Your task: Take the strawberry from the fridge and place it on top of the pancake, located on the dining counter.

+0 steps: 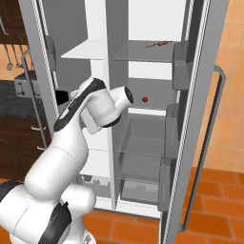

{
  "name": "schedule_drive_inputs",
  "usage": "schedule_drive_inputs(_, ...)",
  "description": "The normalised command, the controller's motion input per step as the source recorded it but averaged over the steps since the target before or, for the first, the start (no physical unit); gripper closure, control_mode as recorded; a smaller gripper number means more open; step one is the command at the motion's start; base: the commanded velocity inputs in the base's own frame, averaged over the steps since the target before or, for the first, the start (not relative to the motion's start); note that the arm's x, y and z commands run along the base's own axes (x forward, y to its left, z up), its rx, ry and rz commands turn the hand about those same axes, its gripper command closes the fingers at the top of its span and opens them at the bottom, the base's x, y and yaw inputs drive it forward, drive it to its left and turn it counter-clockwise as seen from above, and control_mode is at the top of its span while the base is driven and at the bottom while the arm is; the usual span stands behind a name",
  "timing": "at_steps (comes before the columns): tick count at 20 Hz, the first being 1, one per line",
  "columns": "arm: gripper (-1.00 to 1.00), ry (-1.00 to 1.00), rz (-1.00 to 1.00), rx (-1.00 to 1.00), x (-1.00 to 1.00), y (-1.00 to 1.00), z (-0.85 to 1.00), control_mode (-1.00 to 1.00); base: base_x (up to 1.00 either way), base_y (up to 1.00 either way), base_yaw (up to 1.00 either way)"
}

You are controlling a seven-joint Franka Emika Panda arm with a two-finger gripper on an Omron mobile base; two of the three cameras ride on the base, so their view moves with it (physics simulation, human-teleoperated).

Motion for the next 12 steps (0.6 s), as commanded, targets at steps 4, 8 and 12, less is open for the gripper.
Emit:
schedule_drive_inputs(4, -1.0, 0.0, -0.09, 0.0, 1.0, 0.28, -0.2, -1.0, 0.0, 0.0, 0.0)
schedule_drive_inputs(8, -1.0, -0.01, -0.1, 0.0, 0.95, 0.41, -0.39, -1.0, 0.0, 0.0, 0.0)
schedule_drive_inputs(12, -1.0, 0.0, -0.13, 0.0, 0.96, 0.2, -0.29, -1.0, 0.0, 0.0, 0.0)
